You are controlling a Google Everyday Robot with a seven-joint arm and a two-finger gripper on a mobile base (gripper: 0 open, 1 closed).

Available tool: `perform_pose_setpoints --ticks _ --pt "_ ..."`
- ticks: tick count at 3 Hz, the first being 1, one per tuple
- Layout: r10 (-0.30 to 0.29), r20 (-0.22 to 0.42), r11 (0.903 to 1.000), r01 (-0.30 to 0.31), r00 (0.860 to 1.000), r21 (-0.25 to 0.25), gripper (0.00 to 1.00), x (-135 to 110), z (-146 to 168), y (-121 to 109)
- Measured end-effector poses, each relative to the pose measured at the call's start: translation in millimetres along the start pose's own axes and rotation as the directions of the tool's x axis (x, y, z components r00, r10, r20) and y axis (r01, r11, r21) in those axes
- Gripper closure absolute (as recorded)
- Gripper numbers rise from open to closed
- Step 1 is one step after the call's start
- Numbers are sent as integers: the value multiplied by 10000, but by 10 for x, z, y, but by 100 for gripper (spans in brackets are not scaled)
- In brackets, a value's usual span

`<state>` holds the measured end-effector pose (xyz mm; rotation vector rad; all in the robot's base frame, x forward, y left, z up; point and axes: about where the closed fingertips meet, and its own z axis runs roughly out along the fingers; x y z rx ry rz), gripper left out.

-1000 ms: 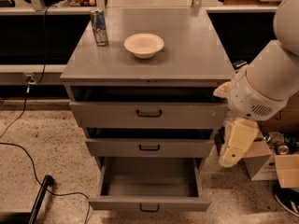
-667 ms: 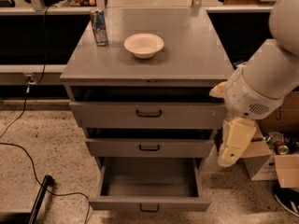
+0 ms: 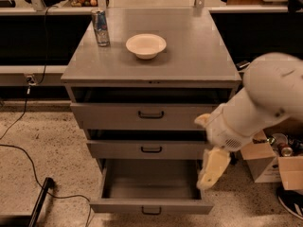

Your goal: Close bottom drawer

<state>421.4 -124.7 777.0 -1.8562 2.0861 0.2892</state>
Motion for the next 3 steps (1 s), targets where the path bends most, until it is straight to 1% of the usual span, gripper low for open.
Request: perform_pose_setpoints --ticks 1,2,3 --pt "113 542 9989 -138 9985 457 0 104 411 155" --pt "109 715 9931 -191 9974 1157 0 69 401 8" --pt "593 752 9971 -626 9954 430 0 229 745 -63"
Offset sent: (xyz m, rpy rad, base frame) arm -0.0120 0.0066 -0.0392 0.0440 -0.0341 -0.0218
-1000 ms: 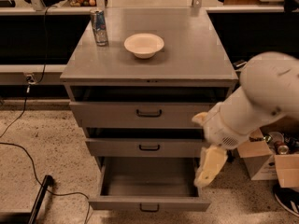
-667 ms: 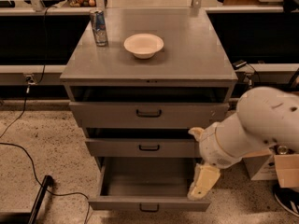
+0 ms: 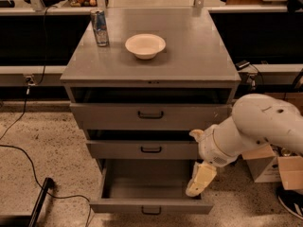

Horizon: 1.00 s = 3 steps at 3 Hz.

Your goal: Close bottom drawer

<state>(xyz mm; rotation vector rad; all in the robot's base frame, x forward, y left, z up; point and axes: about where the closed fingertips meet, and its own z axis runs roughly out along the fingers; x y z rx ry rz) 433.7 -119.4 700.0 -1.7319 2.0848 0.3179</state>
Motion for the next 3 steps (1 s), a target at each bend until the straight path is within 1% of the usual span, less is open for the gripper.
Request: perform_pose_setpoints --ticks 1,2,3 --pt "209 793 9979 -159 9966 -627 0 176 599 -2" --pt "212 1907 9936 5 9814 -1132 0 400 1285 46" --pt "204 1903 9937 12 9815 -1124 0 398 1282 45"
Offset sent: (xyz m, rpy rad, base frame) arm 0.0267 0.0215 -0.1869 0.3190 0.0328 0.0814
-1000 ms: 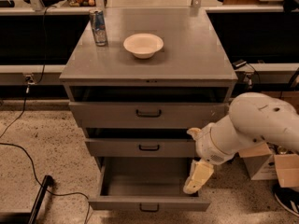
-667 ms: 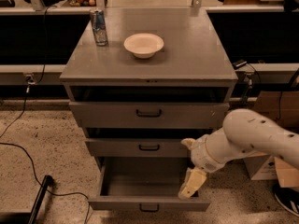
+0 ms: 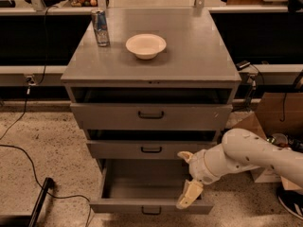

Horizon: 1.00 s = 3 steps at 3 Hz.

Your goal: Close bottom drawer

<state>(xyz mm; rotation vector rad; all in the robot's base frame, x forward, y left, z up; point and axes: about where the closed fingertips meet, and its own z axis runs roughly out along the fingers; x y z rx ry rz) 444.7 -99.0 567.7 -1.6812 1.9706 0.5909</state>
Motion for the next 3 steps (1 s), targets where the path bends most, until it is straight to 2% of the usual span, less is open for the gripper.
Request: perform_pose_setpoints --ticks 1,2,3 --pt "-393 -322 9971 371 9987 -669 0 229 419 102" --pt "-1117 -272 9903 1090 9934 -860 0 637 932 207" --pt "-1285 -106 9877 1270 9917 -912 0 720 1110 247"
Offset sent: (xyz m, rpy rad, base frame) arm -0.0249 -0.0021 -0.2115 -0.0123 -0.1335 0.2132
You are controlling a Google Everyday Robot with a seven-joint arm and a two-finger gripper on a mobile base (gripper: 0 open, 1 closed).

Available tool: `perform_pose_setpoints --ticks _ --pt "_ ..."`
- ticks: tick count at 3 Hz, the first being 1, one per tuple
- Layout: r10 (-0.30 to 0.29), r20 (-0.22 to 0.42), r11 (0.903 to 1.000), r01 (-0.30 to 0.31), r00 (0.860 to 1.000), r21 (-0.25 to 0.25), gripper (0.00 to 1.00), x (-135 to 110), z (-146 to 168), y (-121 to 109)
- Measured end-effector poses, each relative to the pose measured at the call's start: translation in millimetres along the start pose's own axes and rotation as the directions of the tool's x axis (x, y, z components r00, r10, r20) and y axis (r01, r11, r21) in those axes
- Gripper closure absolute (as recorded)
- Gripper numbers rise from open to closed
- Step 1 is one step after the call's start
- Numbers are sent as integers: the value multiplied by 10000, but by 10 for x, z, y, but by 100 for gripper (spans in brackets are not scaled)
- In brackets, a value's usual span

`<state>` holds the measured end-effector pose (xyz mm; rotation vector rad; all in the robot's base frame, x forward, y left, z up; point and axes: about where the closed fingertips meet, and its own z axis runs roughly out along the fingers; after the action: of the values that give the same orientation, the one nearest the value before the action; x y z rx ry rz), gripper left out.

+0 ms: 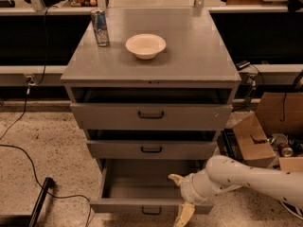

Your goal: Close bottom drawer

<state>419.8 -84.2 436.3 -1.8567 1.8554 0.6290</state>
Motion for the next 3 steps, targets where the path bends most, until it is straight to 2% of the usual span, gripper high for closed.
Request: perform_pose_setpoints --ticks 1,2,3 --pt "-53 -255 9997 47 9997 -241 0 23 118 -8" --pt "-346 -346 9994 345 9988 -24 0 351 531 105" --pt "-785 -244 9842 814 9966 1574 0 682 875 -7"
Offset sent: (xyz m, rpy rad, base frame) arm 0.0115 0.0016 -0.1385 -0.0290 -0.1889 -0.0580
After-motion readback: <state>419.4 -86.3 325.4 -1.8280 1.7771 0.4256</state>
